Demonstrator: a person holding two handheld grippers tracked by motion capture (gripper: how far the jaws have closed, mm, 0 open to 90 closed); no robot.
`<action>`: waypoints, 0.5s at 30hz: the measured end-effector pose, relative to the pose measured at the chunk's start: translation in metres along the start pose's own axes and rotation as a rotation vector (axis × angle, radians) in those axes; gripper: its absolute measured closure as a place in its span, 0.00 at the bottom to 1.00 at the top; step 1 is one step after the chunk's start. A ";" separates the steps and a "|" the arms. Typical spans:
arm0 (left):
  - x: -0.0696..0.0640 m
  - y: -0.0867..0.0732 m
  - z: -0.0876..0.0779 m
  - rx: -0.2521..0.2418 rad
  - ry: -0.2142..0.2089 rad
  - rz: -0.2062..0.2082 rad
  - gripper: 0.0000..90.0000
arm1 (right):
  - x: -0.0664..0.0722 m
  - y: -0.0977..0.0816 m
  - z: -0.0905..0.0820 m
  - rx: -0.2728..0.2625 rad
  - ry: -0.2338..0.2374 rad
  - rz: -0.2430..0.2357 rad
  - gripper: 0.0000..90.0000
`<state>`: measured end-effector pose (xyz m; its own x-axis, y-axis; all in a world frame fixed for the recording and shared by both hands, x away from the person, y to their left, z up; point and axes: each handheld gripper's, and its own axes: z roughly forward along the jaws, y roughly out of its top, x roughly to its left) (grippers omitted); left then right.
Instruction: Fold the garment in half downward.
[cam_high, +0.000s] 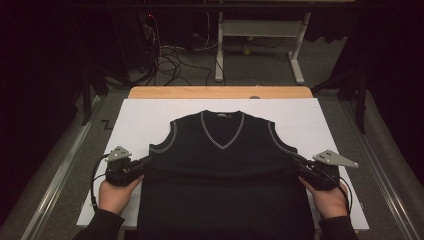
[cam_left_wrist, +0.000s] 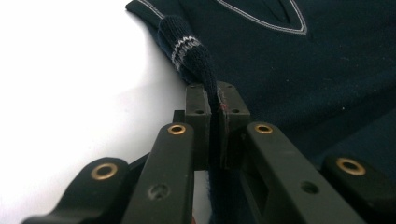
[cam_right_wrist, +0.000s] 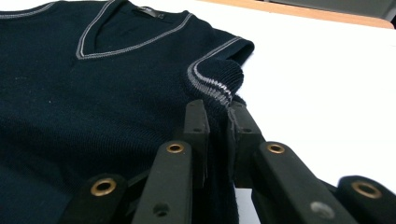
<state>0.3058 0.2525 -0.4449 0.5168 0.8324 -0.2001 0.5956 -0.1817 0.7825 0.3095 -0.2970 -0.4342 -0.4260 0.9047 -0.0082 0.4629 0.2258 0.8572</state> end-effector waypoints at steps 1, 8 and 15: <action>-0.002 -0.002 -0.003 0.002 -0.006 0.004 0.90 | 0.000 -0.001 -0.001 -0.001 0.001 0.002 0.90; -0.015 -0.017 -0.022 0.009 -0.029 0.038 0.90 | 0.005 -0.012 -0.019 0.001 0.024 0.005 0.90; -0.022 -0.030 -0.029 0.038 -0.043 0.056 0.90 | 0.011 -0.023 -0.035 0.011 0.032 -0.001 0.90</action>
<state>0.2591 0.2543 -0.4467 0.5751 0.7974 -0.1827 0.5877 -0.2473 0.7704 0.2672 -0.3049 -0.4357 -0.4508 0.8926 0.0077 0.4708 0.2305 0.8516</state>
